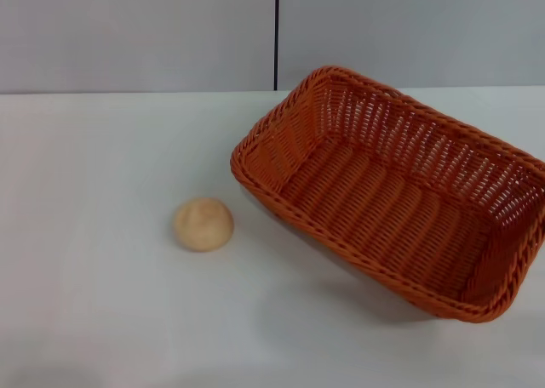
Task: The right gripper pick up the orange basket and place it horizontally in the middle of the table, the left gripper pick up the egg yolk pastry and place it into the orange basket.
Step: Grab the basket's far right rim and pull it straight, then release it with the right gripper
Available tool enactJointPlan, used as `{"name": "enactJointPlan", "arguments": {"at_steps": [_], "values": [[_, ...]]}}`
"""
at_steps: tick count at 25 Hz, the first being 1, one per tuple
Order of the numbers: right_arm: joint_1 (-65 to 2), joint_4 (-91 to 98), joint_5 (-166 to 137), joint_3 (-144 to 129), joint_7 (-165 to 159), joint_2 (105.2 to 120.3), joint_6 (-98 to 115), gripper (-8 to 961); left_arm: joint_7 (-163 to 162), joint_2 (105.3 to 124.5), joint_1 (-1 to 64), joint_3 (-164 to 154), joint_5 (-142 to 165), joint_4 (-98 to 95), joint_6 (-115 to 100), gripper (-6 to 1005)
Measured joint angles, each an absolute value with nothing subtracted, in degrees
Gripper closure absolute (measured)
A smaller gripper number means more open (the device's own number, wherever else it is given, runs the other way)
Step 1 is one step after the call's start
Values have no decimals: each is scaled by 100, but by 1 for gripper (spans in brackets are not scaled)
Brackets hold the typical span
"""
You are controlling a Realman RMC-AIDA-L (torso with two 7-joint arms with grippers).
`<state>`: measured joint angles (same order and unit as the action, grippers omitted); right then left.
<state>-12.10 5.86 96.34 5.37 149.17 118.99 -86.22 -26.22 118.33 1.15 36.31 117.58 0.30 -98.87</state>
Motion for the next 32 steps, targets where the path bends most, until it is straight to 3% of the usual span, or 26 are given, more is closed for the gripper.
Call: {"name": "enactJointPlan", "arguments": {"at_steps": [11,24,27,28,29,30,31,32], "values": [[-1065,883,9568,362,14287,11877,-8751,165,-2623,11829,163,3630,11761,28,-9877,212],[-1206,5676,8308,-1476,8449,11818,-8823,164,-2581,11837,169,3621,11769,17,-9814,212],[-1478,6289,7552,-1943,7396,11568,-8976,165,-2580,11839,202,3621,11769,26,-9780,212],[-1606,6344,7326,-2123,7114,11431,-9101,165,-2580,11839,215,3621,11769,27,-9772,212],[-1897,6370,6958,-2451,6630,11164,-9364,165,-2583,11839,229,3621,11771,47,-9764,212],[-1897,6370,6958,-2451,6630,11164,-9364,165,-2583,11839,229,3621,11771,47,-9764,212],[-2024,6364,6801,-2579,6419,11067,-9456,165,-2583,11839,232,3621,11773,50,-9763,212],[-2326,6360,6402,-2867,6004,10875,-9610,165,-2585,11842,229,3618,11775,58,-9763,212]]}}
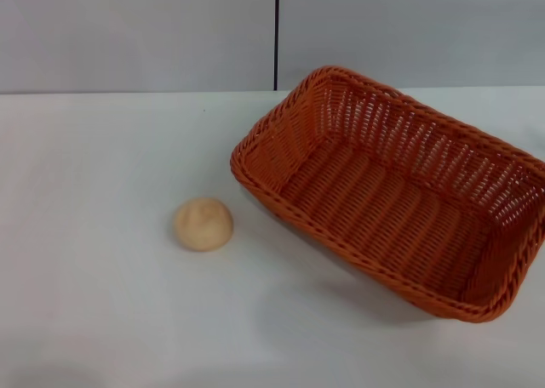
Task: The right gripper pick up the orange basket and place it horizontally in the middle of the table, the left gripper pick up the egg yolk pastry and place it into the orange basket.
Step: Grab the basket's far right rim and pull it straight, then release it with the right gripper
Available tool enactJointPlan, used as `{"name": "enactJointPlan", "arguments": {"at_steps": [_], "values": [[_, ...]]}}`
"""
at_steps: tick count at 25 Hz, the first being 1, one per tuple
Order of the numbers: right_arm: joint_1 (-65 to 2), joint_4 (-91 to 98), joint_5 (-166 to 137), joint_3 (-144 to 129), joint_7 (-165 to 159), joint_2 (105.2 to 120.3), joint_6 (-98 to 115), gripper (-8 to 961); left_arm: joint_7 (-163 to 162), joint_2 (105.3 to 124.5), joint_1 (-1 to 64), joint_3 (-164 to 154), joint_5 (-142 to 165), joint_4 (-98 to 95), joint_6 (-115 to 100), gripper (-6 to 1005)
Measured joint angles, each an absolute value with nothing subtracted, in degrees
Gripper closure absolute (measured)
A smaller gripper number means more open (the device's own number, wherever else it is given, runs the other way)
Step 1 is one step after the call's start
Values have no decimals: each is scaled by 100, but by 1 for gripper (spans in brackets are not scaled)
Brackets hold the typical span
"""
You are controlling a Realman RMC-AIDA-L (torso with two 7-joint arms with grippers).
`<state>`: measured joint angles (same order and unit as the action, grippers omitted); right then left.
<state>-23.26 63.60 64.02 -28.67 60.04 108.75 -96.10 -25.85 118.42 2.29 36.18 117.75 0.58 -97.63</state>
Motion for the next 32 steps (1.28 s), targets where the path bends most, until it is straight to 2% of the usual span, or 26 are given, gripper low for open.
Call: {"name": "enactJointPlan", "arguments": {"at_steps": [1,2,9,11,15,16,17,19,21,32], "values": [[-2326,6360,6402,-2867,6004,10875,-9610,165,-2585,11842,229,3618,11775,58,-9763,213],[-2644,6356,5904,-3098,5702,10761,-9699,165,-2590,11844,226,3608,11775,59,-9763,213],[-3480,5883,4508,-3351,5472,10738,-9781,165,-2624,11848,159,3484,11778,68,-9803,213],[-3826,5322,4093,-3414,5616,10802,-9693,165,-2627,11848,123,3481,11778,72,-9805,213],[-3937,5061,4037,-3632,5663,10850,-9511,165,-2628,11848,87,3480,11777,72,-9807,213],[-3937,5030,4032,-3767,5677,10924,-9346,165,-2628,11848,78,3480,11777,70,-9808,213],[-3937,5030,4032,-3767,5677,10924,-9346,164,-2628,11848,78,3480,11777,70,-9808,213],[-3908,5021,4025,-3885,5727,11040,-9124,164,-2628,11847,74,3480,11777,71,-9808,213],[-3892,5015,4017,-3922,5765,11096,-8998,164,-2628,11842,62,3480,11777,67,-9809,213],[-3912,4570,4009,-3954,6145,11256,-8388,164,-2628,11831,70,3465,11777,22,-9833,214]]}}
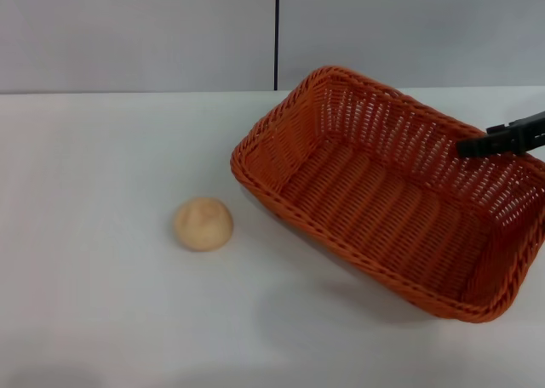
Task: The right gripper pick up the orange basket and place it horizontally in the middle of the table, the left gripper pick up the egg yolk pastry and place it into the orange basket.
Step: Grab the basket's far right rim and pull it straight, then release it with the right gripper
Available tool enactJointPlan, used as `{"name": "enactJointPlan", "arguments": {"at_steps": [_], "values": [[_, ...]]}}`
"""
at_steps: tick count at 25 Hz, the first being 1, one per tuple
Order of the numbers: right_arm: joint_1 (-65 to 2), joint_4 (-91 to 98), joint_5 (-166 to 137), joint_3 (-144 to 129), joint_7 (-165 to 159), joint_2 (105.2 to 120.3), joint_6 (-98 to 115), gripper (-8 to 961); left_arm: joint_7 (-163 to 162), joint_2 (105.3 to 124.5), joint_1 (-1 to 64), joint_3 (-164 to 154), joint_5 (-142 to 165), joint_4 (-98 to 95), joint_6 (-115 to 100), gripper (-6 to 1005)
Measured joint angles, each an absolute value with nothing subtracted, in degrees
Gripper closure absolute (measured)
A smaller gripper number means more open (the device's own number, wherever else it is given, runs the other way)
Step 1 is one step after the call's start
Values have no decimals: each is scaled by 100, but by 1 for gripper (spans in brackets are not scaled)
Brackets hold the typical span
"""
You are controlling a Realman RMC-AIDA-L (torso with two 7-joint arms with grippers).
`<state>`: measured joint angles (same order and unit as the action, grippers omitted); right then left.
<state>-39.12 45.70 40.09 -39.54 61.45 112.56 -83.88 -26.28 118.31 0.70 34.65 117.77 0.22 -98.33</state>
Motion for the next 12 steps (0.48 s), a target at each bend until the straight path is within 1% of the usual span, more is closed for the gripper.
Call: {"name": "enactJointPlan", "arguments": {"at_steps": [5,11,12], "values": [[-3903,4527,3970,-3955,6254,11314,-8212,164,-2628,11830,27,3420,11777,17,-9851,214],[-3897,4478,3972,-3955,6370,11335,-8169,235,-2628,11829,-7,3409,11777,27,-9864,215],[-3900,4463,3972,-3955,6391,11345,-8161,277,-2628,11829,-12,3409,11777,30,-9866,215]]}}
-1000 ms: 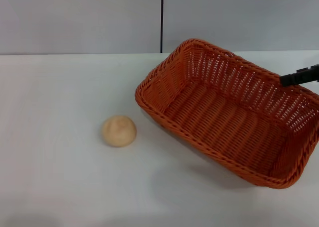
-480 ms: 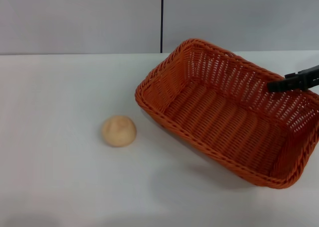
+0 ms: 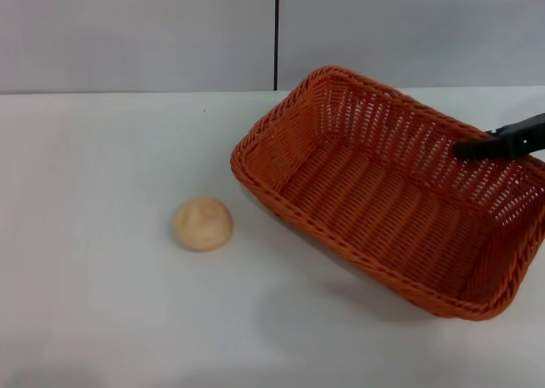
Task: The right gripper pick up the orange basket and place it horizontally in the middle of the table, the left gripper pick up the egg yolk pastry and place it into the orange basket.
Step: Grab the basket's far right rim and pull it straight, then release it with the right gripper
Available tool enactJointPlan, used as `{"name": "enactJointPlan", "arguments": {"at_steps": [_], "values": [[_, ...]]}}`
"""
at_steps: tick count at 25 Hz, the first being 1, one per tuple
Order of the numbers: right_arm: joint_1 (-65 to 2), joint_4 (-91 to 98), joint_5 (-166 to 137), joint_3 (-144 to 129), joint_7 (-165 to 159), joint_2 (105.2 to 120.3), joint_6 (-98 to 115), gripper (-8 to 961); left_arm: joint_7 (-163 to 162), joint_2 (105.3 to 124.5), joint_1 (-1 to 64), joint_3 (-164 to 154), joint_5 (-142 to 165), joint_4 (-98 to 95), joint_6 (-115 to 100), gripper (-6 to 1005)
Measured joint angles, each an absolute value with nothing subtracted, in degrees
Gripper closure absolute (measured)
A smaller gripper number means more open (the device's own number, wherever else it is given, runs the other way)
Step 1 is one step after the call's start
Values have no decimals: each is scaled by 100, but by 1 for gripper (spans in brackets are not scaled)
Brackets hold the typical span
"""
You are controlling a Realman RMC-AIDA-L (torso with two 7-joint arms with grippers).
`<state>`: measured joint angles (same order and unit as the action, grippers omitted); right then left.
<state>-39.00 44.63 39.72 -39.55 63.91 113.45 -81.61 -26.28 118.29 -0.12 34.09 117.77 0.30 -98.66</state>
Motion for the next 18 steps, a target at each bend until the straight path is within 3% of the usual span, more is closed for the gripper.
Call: {"name": "enactJointPlan", "arguments": {"at_steps": [6,10,13,18], "values": [[-3884,4528,3988,-3956,6588,11383,-8223,528,-2628,11830,-9,3410,11777,50,-9870,215],[-3880,4672,3994,-3956,6760,11387,-8350,646,-2628,11830,5,3404,11777,57,-9874,215],[-3883,5153,3996,-3964,7139,11484,-8732,735,-2628,11830,6,3403,11777,60,-9877,215],[-3846,5792,4000,-4202,7481,11602,-9135,778,-2632,11830,-44,3401,11777,66,-9946,215]]}}
